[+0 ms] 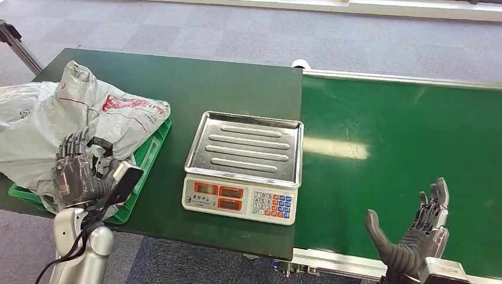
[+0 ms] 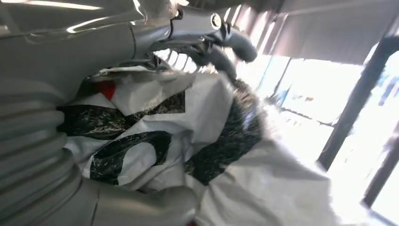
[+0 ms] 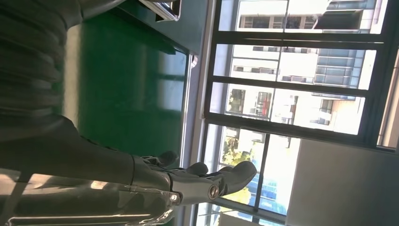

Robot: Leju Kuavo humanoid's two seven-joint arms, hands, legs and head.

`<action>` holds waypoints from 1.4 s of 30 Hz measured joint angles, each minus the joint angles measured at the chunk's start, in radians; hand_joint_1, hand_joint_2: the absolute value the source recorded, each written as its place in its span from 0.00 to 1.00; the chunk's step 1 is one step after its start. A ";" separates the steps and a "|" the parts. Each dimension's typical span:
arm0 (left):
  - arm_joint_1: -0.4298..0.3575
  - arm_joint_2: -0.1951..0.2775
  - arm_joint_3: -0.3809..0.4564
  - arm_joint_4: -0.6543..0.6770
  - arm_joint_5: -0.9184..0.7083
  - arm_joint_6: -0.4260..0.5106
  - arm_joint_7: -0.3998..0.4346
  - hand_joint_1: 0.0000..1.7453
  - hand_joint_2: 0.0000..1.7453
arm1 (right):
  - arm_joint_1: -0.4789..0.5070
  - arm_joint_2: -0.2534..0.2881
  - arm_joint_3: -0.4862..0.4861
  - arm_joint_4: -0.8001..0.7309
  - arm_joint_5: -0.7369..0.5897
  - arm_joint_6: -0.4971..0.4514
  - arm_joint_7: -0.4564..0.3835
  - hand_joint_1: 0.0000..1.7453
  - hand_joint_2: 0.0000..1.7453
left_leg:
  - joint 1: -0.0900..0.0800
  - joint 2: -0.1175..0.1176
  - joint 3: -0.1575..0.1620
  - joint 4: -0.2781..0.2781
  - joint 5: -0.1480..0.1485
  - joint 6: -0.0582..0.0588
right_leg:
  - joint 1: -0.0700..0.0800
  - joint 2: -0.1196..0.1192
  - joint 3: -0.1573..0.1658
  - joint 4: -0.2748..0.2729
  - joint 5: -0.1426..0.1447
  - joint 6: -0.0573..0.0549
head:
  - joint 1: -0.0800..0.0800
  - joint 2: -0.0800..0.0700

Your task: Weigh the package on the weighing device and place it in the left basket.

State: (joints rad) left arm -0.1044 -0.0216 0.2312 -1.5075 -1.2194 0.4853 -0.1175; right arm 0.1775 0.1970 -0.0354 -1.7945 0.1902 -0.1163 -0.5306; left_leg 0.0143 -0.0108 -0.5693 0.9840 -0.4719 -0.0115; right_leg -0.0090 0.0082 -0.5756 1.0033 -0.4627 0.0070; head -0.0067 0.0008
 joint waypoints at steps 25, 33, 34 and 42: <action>0.005 -0.048 -0.219 -0.139 0.805 -0.081 -0.509 0.00 1.00 | -0.118 -0.037 0.066 0.106 -0.063 0.045 0.014 0.00 1.00 | 0.000 0.000 0.000 0.000 0.000 0.000 | 0.000 0.000 0.000 0.000 0.000 0.000 | 0.000 0.000; -0.029 -0.080 -0.310 -0.081 0.975 -0.309 -0.475 0.00 1.00 | -0.220 -0.034 0.099 0.197 -0.042 0.119 0.059 0.00 1.00 | 0.000 0.000 0.000 0.000 0.000 0.000 | 0.000 0.000 0.000 0.000 0.001 0.000 | 0.000 0.000; -0.035 -0.085 -0.321 -0.071 0.980 -0.321 -0.471 0.00 1.00 | -0.235 -0.033 0.105 0.212 -0.039 0.123 0.062 0.00 1.00 | 0.000 0.000 0.000 0.000 0.000 0.000 | 0.000 0.000 0.000 0.000 0.001 0.000 | 0.000 0.000; -0.079 -0.113 -0.368 -0.011 1.084 -0.423 -0.415 0.00 1.00 | -0.322 -0.024 0.154 0.307 -0.036 0.138 0.073 0.00 0.25 | 0.000 0.000 0.000 0.000 0.000 0.000 | 0.000 0.000 -0.001 0.000 0.001 0.000 | 0.000 0.000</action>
State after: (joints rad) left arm -0.1837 -0.1347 -0.1368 -1.5180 -0.1351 0.0622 -0.5325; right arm -0.1445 0.1727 0.1186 -1.4871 0.1541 0.0216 -0.4577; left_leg 0.0140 -0.0106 -0.5696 0.9842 -0.4717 -0.0115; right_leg -0.0093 0.0084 -0.5761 1.0033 -0.4621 0.0073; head -0.0067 0.0008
